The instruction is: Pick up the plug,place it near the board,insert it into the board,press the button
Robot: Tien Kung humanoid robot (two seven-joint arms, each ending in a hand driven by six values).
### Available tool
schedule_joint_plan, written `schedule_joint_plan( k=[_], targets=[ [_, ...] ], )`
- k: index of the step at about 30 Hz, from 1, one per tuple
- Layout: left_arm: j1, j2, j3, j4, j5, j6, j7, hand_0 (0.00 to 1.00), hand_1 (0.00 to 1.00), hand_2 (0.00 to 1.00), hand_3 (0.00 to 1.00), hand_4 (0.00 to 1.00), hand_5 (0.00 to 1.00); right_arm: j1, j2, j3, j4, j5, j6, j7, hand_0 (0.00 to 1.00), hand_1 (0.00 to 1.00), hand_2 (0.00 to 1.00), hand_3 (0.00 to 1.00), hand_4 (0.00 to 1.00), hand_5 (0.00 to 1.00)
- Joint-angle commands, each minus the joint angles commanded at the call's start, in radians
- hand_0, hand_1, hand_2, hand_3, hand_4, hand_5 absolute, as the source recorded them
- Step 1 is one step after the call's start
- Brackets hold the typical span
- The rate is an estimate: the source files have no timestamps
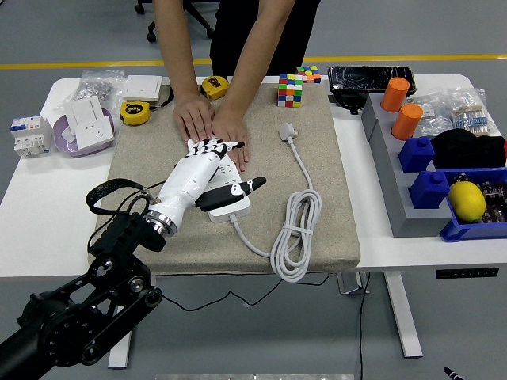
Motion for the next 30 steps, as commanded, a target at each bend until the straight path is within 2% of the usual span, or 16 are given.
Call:
schedule_joint_plan(
  k=[2,4,5,8,10,11,17,18,23,24,30],
  targets=[
    [0.002,0.002,0.008,-0.026,0.005,-0.019,0.025,0.787,0.76,0.703,0.87,0.948,0.629,0.0,0.0,0.0,0.0,0.0,0.0,0.0,0.852,0.81,0.782,0.806,0.998,0.814],
    [-0.001,0.006,0.018,-0.048,0.024,-0.073,0.062,0.787,0.76,0.703,0.87,0.948,0.629,0.0,0.0,0.0,0.0,0.0,0.0,0.0,0.852,0.81,0.782,0.806,0.998,0.814],
    [-0.003,0.007,0.022,-0.052,0.028,-0.1,0.075,0.259,0.162,0.235,0.867,0.78,0.277,0.0,-0.001,0.0,0.0,0.0,0.0,0.0,0.853,0.81,0.782,0.806,0.998,0.81],
    [-0.009,0.012,0.036,-0.051,0.016,-0.145,0.1,0.259,0.162,0.235,0.867,0.78,0.277,0.0,0.0,0.001,0.0,0.0,-0.001,0.0,0.853,0.81,0.782,0.806,0.998,0.81],
    [-0.012,0.015,0.045,-0.046,0.004,-0.155,0.112,0.259,0.162,0.235,0.867,0.78,0.277,0.0,0.0,0.001,0.0,0.0,-0.001,0.0,0.853,0.81,0.782,0.806,0.998,0.81],
    [-0.014,0.015,0.049,-0.041,-0.003,-0.161,0.118,0.157,0.065,0.158,0.818,0.621,0.113,0.0,0.0,0.001,0.0,0.0,-0.001,0.0,0.853,0.81,0.782,0.806,0.998,0.81],
    [-0.032,0.013,0.058,0.009,-0.014,-0.189,0.143,0.157,0.065,0.158,0.818,0.621,0.113,0.003,0.0,0.003,0.0,-0.001,0.0,-0.001,0.853,0.81,0.782,0.805,0.998,0.814],
    [-0.033,0.013,0.058,0.014,-0.013,-0.192,0.144,0.141,0.06,0.153,0.903,0.551,0.105,0.003,0.0,0.002,0.0,0.0,0.0,0.0,0.852,0.81,0.782,0.804,0.998,0.816],
    [-0.036,0.01,0.054,0.039,0.001,-0.252,0.188,0.141,0.06,0.153,0.903,0.551,0.105,0.003,0.001,0.004,0.0,-0.001,-0.001,0.0,0.852,0.81,0.782,0.804,0.998,0.816],
    [-0.036,0.011,0.054,0.043,0.002,-0.257,0.193,0.137,0.058,0.153,0.894,0.503,0.071,0.003,0.001,0.006,0.0,-0.002,-0.001,-0.001,0.855,0.81,0.781,0.801,0.998,0.82],
    [-0.034,0.004,0.042,0.061,0.024,-0.264,0.202,0.137,0.057,0.152,0.894,0.501,0.049,0.002,0.002,0.009,0.0,-0.006,0.0,-0.001,0.854,0.81,0.782,0.801,0.998,0.824]
  ],
)
